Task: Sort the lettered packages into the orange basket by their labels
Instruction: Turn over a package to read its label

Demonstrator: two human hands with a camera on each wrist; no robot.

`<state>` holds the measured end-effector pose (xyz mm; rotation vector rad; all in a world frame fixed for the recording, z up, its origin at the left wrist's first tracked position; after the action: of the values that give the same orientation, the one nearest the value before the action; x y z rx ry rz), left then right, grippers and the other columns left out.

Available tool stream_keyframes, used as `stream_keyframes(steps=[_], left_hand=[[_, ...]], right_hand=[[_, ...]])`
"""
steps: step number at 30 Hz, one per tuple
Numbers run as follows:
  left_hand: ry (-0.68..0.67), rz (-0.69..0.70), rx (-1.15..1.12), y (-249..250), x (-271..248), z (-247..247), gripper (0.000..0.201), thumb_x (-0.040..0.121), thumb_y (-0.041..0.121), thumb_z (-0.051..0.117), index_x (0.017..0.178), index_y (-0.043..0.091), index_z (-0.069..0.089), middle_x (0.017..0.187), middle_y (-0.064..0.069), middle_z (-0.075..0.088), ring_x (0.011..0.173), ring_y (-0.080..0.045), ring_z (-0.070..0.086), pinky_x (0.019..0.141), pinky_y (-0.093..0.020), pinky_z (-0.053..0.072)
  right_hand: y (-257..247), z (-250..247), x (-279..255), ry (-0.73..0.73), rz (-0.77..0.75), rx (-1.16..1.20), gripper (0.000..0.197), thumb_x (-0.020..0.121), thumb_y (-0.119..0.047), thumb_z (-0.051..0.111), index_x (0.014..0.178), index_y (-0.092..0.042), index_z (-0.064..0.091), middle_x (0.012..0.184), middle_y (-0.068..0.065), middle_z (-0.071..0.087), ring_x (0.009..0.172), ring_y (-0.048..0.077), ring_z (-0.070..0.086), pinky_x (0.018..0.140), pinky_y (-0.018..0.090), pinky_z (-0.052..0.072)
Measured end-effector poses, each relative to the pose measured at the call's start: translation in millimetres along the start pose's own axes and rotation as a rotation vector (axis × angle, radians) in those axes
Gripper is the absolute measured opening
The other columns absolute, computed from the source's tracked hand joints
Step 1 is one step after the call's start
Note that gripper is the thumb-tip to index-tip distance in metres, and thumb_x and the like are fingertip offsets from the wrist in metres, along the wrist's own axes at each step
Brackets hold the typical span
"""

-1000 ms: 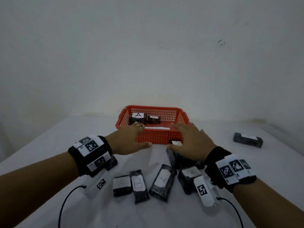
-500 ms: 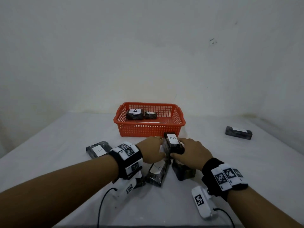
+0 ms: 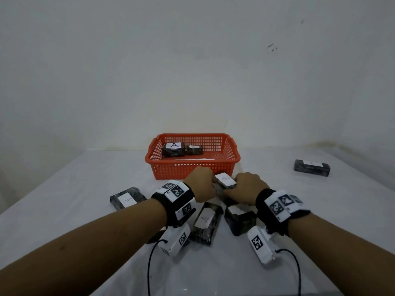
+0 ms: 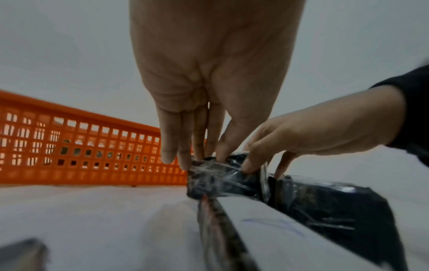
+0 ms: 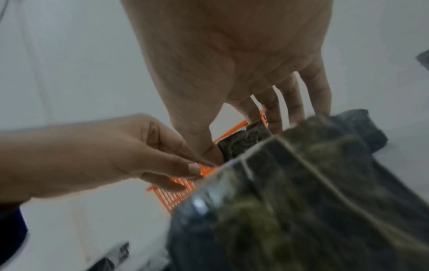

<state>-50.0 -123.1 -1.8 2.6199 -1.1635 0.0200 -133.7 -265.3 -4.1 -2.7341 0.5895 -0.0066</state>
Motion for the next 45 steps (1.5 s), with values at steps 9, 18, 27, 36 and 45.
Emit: stream_keyframes(steps=[9, 18, 27, 36, 45], left_hand=[[-0.025, 0.044, -0.458, -27.7, 3.1, -1.6, 0.065, 0.084, 0.067, 0.07, 0.139, 0.034, 0.059, 0.128, 0.011, 0.069, 0.112, -0.011, 0.066, 0.093, -0.033, 0.054], [-0.074, 0.061, -1.234, -4.1, -19.9, -13.8, 0.055, 0.08, 0.019, 0.083, 0.128, 0.0, 0.064, 0.127, -0.02, 0.071, 0.115, -0.035, 0.071, 0.103, -0.052, 0.056], [0.028, 0.033, -1.281, -13.1, -44.2, -12.5, 0.04, 0.092, 0.021, 0.076, 0.127, 0.002, 0.067, 0.126, -0.017, 0.072, 0.115, -0.03, 0.072, 0.1, -0.048, 0.058], [0.065, 0.014, -1.276, -26.9, -51.4, -21.4, 0.037, 0.096, 0.024, 0.069, 0.127, 0.002, 0.067, 0.127, -0.014, 0.072, 0.118, -0.027, 0.07, 0.102, -0.041, 0.058], [0.105, -0.004, -1.354, -30.9, -48.8, -31.2, 0.034, 0.096, 0.015, 0.069, 0.121, -0.008, 0.067, 0.124, -0.022, 0.072, 0.115, -0.031, 0.072, 0.099, -0.039, 0.059]], right_hand=[[26.6, -42.8, -31.6, 0.06, -0.127, 0.397, 0.031, 0.091, -0.023, 0.071, 0.121, -0.02, 0.072, 0.097, -0.003, 0.071, 0.074, 0.011, 0.066, 0.061, 0.022, 0.052], [42.5, -39.3, -51.7, 0.113, -0.226, 0.922, 0.036, 0.096, -0.012, 0.069, 0.132, -0.015, 0.064, 0.124, 0.008, 0.073, 0.108, 0.026, 0.073, 0.093, 0.038, 0.061], [19.2, -4.4, -58.4, 0.14, -0.214, 1.269, 0.024, 0.095, -0.017, 0.072, 0.115, -0.004, 0.072, 0.108, 0.015, 0.079, 0.092, 0.025, 0.078, 0.079, 0.039, 0.065], [-3.2, -3.3, -41.1, 0.12, -0.261, 1.215, 0.033, 0.09, -0.024, 0.079, 0.118, -0.006, 0.074, 0.109, 0.009, 0.08, 0.102, 0.023, 0.077, 0.084, 0.028, 0.062], [-3.2, -6.8, -30.1, 0.003, -0.292, 1.29, 0.048, 0.084, -0.007, 0.081, 0.129, 0.0, 0.064, 0.125, 0.015, 0.074, 0.115, 0.026, 0.073, 0.095, 0.033, 0.06]])
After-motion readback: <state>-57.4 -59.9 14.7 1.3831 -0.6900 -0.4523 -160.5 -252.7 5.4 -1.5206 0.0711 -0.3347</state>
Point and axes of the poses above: each hand's wrist, its own x-axis towards the middle knuckle, its own z-axis out of the palm, y = z × x, the point moved 1 cm from there along x, towards the middle knuckle
